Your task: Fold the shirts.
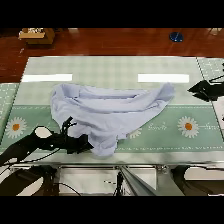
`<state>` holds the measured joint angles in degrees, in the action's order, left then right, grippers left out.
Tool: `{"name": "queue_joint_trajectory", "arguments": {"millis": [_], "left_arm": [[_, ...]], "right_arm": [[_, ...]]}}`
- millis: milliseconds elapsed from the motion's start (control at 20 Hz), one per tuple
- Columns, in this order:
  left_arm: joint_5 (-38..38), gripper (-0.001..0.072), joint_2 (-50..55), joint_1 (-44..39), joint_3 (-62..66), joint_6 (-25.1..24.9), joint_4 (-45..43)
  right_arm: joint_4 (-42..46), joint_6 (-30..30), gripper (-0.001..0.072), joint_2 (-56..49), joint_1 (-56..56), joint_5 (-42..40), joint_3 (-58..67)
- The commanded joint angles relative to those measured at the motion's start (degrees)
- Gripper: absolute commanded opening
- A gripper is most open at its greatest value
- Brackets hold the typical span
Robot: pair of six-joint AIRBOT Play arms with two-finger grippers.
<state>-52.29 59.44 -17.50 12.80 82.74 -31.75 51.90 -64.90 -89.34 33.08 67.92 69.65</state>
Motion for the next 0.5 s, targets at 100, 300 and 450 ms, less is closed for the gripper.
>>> {"name": "queue_joint_trajectory", "arguments": {"millis": [100,300,450], "left_arm": [[-0.8,0.0017,-0.1,0.0,0.1,-0.2,0.5],[-0.8,0.0016,-0.1,0.0,0.1,-0.2,0.5],[-0.8,0.0017,-0.1,0.0,0.1,0.0,0.5]], "right_arm": [[-12.7,1.3,0.0541,-8.1,-0.1,1.0,-1.4],[-12.2,2.8,0.0529,-10.5,-2.1,1.2,-1.4],[-10.2,3.3,0.0529,-11.0,-5.3,-0.1,-1.4]]}}
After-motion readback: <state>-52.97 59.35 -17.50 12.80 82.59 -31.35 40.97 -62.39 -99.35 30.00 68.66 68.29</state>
